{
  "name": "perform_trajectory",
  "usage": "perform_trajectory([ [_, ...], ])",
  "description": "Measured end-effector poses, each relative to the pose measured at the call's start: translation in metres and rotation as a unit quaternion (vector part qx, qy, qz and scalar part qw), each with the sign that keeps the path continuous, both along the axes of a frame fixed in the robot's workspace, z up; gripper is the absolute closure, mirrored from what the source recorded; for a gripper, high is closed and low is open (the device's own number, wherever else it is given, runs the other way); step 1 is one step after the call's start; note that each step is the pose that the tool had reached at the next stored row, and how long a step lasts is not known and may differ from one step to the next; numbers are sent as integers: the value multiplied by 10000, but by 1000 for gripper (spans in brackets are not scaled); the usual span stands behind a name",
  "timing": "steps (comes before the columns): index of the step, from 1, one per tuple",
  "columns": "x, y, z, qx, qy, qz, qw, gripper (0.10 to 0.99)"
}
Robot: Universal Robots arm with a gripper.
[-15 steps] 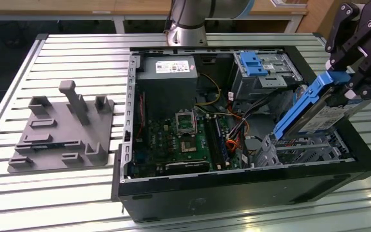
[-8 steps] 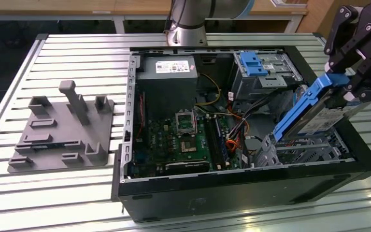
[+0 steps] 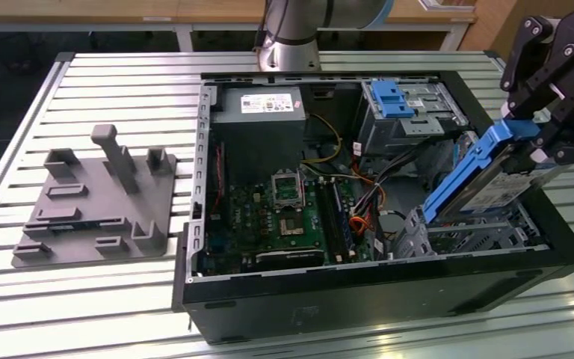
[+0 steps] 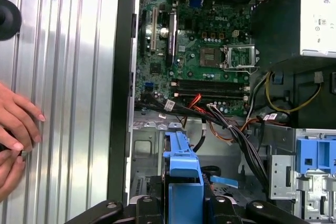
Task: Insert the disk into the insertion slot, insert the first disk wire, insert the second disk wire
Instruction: 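Insert the disk into the insertion slot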
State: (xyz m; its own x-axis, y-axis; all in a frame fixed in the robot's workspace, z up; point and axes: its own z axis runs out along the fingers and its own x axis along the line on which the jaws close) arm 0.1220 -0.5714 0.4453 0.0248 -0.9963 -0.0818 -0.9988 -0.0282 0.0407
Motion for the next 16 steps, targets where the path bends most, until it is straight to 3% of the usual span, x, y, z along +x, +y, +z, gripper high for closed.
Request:
perform_trajectory([
  [16,0,-2,-94,-1,0,0,10000,722],
])
